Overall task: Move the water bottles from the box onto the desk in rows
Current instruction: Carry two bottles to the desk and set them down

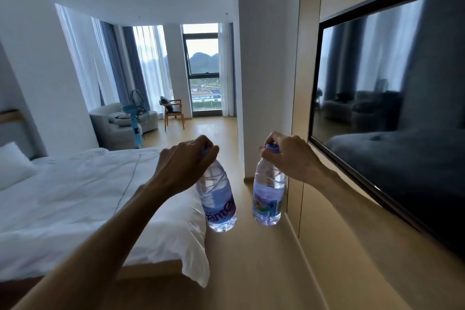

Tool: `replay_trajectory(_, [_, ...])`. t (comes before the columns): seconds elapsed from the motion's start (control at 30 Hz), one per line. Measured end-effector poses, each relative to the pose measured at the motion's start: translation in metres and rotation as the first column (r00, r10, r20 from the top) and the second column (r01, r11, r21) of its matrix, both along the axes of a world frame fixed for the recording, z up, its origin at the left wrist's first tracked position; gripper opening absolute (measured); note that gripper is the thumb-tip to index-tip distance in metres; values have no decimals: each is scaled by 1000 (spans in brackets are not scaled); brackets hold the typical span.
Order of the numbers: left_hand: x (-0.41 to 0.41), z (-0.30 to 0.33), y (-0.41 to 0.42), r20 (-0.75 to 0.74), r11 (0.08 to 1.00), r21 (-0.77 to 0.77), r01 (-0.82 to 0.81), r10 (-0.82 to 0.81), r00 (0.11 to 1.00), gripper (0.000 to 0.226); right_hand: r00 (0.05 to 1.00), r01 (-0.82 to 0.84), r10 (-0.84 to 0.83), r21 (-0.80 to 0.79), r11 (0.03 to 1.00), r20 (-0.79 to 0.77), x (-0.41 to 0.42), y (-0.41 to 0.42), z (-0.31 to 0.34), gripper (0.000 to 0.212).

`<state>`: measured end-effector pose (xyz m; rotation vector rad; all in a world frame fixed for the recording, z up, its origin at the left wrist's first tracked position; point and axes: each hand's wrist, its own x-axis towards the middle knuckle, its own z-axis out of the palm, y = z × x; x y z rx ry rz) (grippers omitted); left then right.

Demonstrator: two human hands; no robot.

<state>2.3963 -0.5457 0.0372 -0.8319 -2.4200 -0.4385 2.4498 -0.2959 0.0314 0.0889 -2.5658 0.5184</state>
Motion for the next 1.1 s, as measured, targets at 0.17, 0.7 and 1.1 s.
replay_trajectory(0.17, [-71, -3, 18, -14, 999, -2, -47, 47, 999, 35, 999, -42, 42, 9, 999, -1, -80, 17, -8, 30])
replay_trajectory(0.7, [-353, -18, 57, 5, 998, 52, -48, 47, 999, 62, 997, -83, 83, -49, 995, 1, -367, 65, -29, 22])
replay_trajectory(1.1, [-553, -25, 121, -6, 999, 13, -32, 32, 999, 47, 993, -110, 107, -84, 990, -41, -573, 126, -41, 23])
